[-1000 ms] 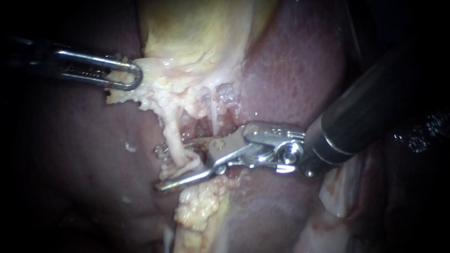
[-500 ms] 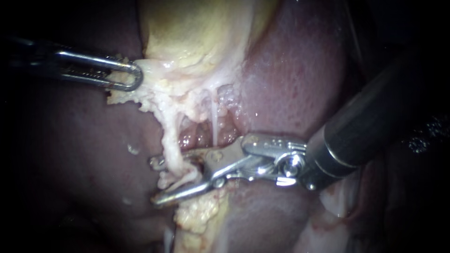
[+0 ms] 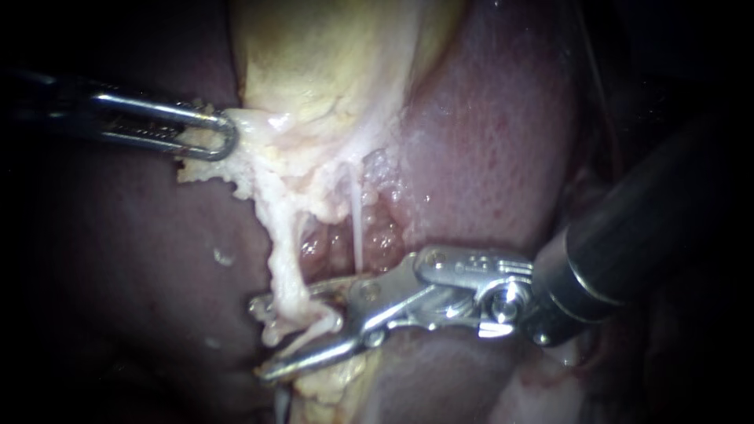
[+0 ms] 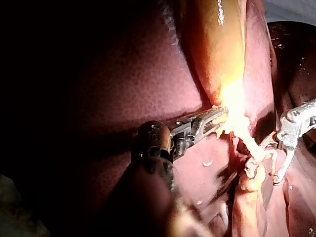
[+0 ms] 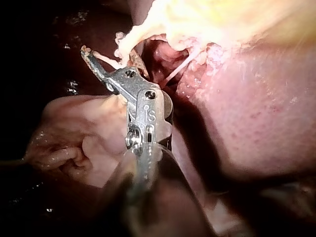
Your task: Clipping second clip left tube
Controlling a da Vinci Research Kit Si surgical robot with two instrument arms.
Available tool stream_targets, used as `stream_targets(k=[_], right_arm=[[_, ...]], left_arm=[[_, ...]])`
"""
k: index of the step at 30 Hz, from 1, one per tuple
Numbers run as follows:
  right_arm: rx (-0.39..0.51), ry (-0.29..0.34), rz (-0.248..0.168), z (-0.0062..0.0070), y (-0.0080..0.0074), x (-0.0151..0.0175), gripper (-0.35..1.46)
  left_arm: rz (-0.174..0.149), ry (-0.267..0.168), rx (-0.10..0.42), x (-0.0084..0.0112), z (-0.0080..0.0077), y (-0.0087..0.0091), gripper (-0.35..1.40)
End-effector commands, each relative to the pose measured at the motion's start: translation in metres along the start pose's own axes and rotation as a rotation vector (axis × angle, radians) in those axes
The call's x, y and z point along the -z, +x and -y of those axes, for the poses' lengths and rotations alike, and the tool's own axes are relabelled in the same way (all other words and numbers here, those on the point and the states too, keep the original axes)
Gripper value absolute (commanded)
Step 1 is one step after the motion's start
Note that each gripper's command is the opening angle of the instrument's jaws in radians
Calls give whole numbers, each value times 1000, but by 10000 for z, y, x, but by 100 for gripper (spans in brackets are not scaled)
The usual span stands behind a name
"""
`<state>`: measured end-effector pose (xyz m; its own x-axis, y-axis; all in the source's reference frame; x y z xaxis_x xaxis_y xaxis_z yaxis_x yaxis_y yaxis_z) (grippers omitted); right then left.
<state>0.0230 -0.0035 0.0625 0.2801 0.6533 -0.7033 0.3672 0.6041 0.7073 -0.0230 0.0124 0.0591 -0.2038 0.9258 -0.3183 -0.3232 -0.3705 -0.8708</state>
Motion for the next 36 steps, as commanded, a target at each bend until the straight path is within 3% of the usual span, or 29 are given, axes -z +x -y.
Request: stream_targets(k=[1, 19, 21, 36], right_arm=[[-6, -2, 0, 0, -1, 1, 32], [-5, -1, 1, -2, -4, 5, -16], [-5, 0, 1, -2, -5, 6, -33], [-3, -9, -3, -8, -11, 8, -35]], left_arm=[[0, 0, 0, 0, 0, 0, -35], [2, 2, 0, 0, 0, 0, -35], [2, 2, 0, 0, 0, 0, -35], [5, 3, 0, 0, 0, 0, -35]])
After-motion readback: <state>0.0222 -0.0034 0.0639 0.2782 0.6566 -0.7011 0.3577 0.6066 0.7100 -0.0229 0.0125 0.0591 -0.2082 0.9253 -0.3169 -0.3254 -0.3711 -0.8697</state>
